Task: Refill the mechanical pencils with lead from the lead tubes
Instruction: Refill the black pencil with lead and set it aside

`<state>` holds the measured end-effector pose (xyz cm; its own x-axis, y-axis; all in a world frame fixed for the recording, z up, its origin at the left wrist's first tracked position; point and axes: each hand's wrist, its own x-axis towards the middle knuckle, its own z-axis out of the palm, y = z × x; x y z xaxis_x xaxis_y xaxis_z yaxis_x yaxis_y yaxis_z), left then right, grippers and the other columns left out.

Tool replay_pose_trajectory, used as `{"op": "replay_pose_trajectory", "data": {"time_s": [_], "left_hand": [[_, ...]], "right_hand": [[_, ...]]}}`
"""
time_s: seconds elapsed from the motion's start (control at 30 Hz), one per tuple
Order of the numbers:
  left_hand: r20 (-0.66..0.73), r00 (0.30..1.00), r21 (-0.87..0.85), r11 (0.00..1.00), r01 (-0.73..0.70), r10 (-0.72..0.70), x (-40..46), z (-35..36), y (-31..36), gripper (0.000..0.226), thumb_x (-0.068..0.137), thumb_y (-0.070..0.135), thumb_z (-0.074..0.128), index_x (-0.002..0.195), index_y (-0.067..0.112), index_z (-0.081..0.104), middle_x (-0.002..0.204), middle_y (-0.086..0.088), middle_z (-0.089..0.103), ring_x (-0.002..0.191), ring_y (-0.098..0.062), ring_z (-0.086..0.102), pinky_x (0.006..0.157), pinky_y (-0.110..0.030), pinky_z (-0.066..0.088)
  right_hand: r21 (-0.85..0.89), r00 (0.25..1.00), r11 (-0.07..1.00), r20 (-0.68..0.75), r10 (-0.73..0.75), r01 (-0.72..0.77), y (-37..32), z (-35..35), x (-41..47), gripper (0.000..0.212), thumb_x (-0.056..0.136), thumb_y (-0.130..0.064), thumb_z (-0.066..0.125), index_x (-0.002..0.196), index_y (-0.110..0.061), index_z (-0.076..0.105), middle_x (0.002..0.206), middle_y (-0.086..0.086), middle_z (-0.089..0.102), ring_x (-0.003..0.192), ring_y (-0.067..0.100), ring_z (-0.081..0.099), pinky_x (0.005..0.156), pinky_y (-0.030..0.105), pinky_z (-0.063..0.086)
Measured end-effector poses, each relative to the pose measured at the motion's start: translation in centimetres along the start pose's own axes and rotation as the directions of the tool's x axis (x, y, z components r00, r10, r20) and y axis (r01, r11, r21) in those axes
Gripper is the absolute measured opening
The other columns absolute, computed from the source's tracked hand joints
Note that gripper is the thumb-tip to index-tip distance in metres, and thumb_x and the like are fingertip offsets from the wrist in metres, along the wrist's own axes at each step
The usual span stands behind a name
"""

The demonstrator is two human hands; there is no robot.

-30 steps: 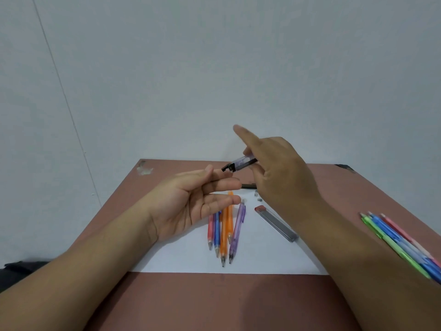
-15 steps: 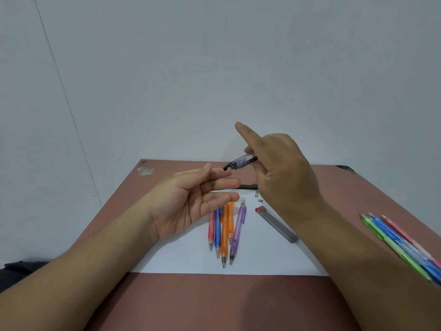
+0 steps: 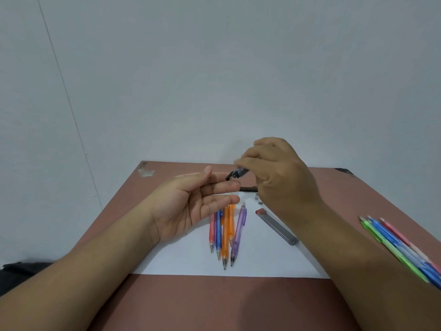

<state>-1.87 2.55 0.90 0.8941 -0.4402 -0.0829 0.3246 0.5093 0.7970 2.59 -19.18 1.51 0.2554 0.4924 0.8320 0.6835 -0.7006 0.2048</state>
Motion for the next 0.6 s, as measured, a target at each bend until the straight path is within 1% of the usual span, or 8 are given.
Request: {"op": "replay_pose_trajectory", "data": {"time_s": [0.07, 0.17, 0.27, 0.33, 0.4, 0.47, 0.53, 0.6], "left_hand": [[-0.016, 1.000, 0.007, 1.000, -0.006, 0.006, -0.04, 0.02, -0.01, 0.049, 0.099, 0.030, 0.051, 0.132, -0.006, 0.055, 0.131, -0.027, 0.063, 0.109, -0.038, 0.070, 0.088, -0.035, 0.060], [-0.030, 1.000, 0.007, 1.000, -0.006, 0.006, -0.05, 0.10, -0.01, 0.049, 0.099, 0.029, 0.050, 0.132, -0.007, 0.055, 0.129, -0.027, 0.064, 0.109, -0.038, 0.070, 0.086, -0.035, 0.061], [-0.029, 1.000, 0.003, 1.000, 0.002, -0.002, -0.08, 0.18, -0.02, 0.048, 0.100, 0.028, 0.049, 0.132, -0.008, 0.056, 0.129, -0.027, 0.064, 0.112, -0.039, 0.068, 0.086, -0.036, 0.061], [-0.030, 1.000, -0.001, 1.000, 0.005, -0.005, -0.10, 0.17, -0.01, 0.048, 0.099, 0.028, 0.050, 0.130, -0.008, 0.057, 0.129, -0.028, 0.064, 0.114, -0.038, 0.068, 0.088, -0.036, 0.060], [-0.023, 1.000, 0.005, 1.000, 0.009, -0.009, -0.13, 0.15, 0.00, 0.049, 0.099, 0.028, 0.050, 0.132, -0.007, 0.056, 0.130, -0.028, 0.063, 0.117, -0.038, 0.066, 0.090, -0.037, 0.059], [-0.029, 1.000, 0.008, 1.000, 0.010, -0.010, -0.06, 0.13, 0.02, 0.049, 0.099, 0.029, 0.050, 0.132, -0.007, 0.056, 0.130, -0.029, 0.063, 0.118, -0.038, 0.066, 0.091, -0.038, 0.058], [-0.037, 0.999, 0.006, 1.000, 0.011, -0.011, 0.03, 0.12, 0.02, 0.049, 0.098, 0.028, 0.052, 0.131, -0.007, 0.055, 0.129, -0.028, 0.064, 0.117, -0.038, 0.066, 0.091, -0.038, 0.058], [-0.039, 0.999, 0.009, 1.000, 0.012, -0.012, 0.04, 0.18, 0.00, 0.050, 0.097, 0.029, 0.052, 0.131, -0.008, 0.055, 0.129, -0.028, 0.064, 0.118, -0.038, 0.066, 0.091, -0.039, 0.057]], "right_hand": [[0.007, 1.000, 1.000, -0.006, 0.019, -0.019, -0.10, -0.09, 0.04, 0.044, 0.087, 0.011, 0.060, 0.125, -0.010, 0.072, 0.103, 0.003, 0.073, 0.107, 0.030, 0.060, 0.084, 0.041, 0.056], [0.031, 0.994, 0.994, 0.016, 0.106, -0.107, -0.45, -0.32, 0.15, 0.071, 0.088, 0.014, 0.061, 0.150, -0.018, 0.049, 0.100, 0.000, 0.069, 0.104, 0.023, 0.057, 0.075, 0.040, 0.058], [0.025, 0.992, 0.992, 0.005, 0.127, -0.127, -0.60, -0.17, 0.10, 0.075, 0.089, 0.013, 0.061, 0.154, -0.018, 0.043, 0.099, 0.000, 0.067, 0.103, 0.023, 0.057, 0.071, 0.039, 0.058], [0.015, 0.994, 0.994, -0.006, 0.111, -0.111, -0.38, -0.03, 0.05, 0.064, 0.089, 0.012, 0.057, 0.147, -0.016, 0.054, 0.099, -0.001, 0.069, 0.103, 0.024, 0.057, 0.075, 0.039, 0.058], [0.013, 0.999, 0.999, -0.009, 0.039, -0.039, 0.10, 0.16, -0.13, 0.044, 0.089, 0.007, 0.050, 0.121, -0.012, 0.073, 0.099, -0.001, 0.072, 0.104, 0.028, 0.059, 0.080, 0.040, 0.056], [0.017, 1.000, 1.000, 0.004, 0.010, -0.010, 0.30, 0.28, -0.22, 0.036, 0.087, 0.008, 0.055, 0.109, -0.011, 0.077, 0.099, 0.000, 0.074, 0.103, 0.030, 0.060, 0.081, 0.040, 0.056], [0.018, 0.998, 0.998, 0.018, 0.064, -0.065, 0.15, 0.31, -0.20, 0.048, 0.086, 0.012, 0.061, 0.124, -0.014, 0.072, 0.099, -0.003, 0.072, 0.103, 0.025, 0.058, 0.080, 0.037, 0.056], [0.043, 0.990, 0.989, 0.035, 0.139, -0.141, -0.16, 0.12, -0.13, 0.066, 0.088, 0.012, 0.061, 0.144, -0.022, 0.057, 0.100, -0.005, 0.069, 0.105, 0.020, 0.056, 0.074, 0.037, 0.057]]}}
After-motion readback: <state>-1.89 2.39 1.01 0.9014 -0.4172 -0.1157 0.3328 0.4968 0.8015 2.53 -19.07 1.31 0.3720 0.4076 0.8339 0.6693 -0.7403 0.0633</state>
